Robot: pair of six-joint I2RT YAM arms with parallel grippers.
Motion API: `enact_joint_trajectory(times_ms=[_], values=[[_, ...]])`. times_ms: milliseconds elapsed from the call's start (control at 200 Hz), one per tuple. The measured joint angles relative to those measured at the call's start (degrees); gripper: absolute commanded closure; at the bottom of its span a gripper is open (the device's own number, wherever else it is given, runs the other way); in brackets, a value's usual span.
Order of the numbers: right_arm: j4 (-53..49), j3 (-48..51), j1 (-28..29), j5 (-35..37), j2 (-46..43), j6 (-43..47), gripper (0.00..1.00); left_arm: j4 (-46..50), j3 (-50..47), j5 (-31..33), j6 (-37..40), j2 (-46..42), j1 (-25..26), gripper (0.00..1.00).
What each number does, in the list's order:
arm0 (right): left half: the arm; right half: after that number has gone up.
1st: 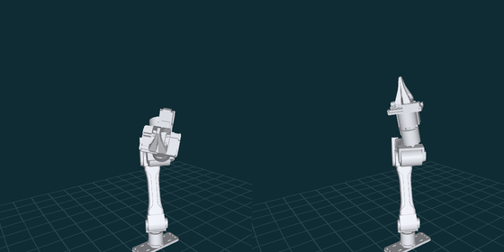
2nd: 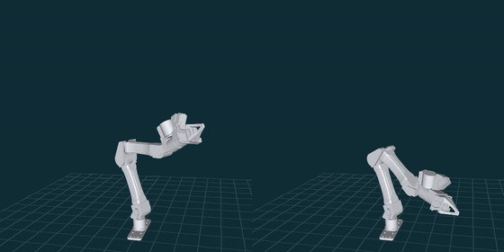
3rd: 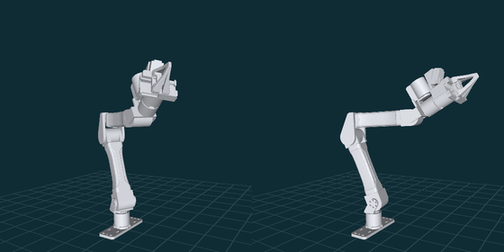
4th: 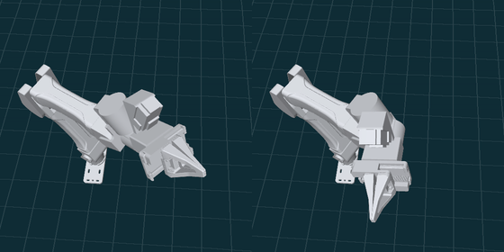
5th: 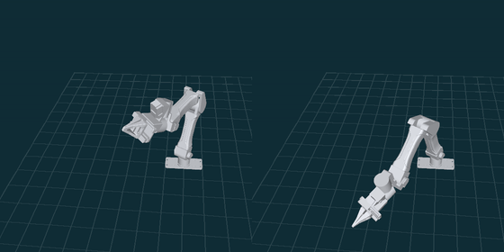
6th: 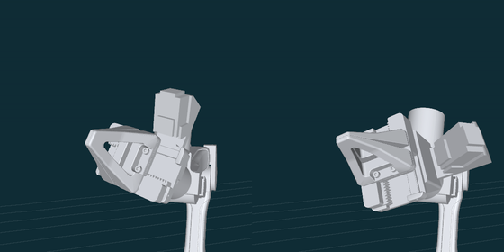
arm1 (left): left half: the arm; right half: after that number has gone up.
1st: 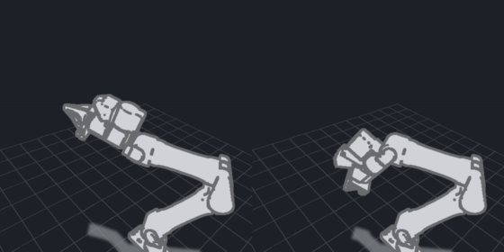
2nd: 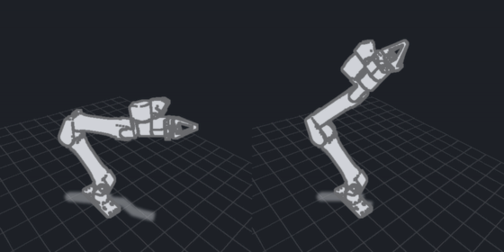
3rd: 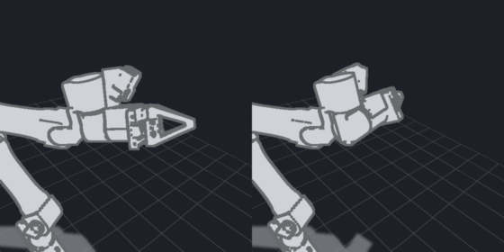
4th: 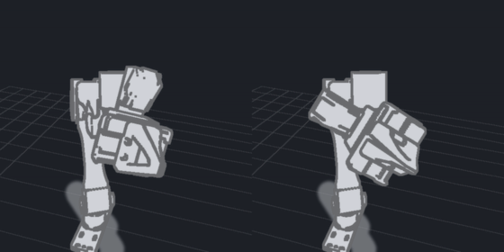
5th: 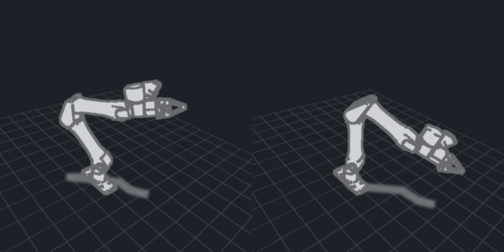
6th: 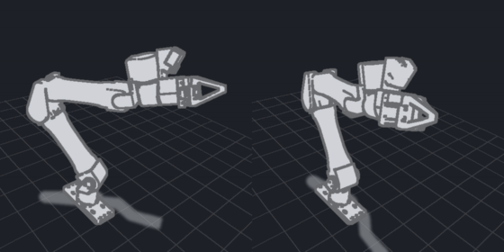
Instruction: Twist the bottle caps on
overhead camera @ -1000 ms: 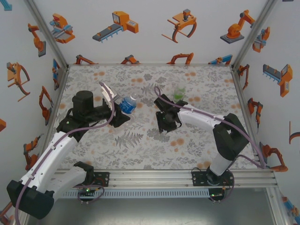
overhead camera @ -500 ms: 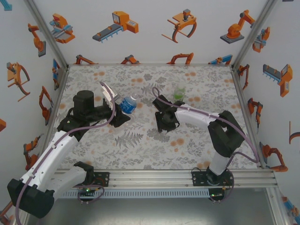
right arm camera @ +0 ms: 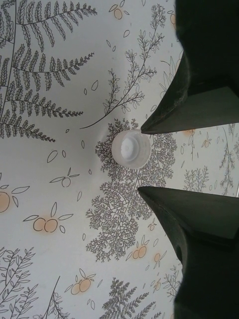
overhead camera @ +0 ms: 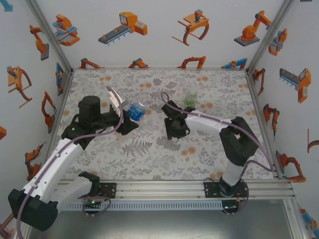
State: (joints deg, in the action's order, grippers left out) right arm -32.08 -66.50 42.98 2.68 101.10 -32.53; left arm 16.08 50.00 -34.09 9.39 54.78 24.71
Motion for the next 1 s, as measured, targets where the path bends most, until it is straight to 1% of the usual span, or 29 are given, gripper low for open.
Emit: enact_joint_trajectory(times_ms=[996], values=[[1.1,-0.4,0.0,1.3,1.0,0.2,0.54,0.0,0.0,0.0,0.0,0.1,0.0,1.0]])
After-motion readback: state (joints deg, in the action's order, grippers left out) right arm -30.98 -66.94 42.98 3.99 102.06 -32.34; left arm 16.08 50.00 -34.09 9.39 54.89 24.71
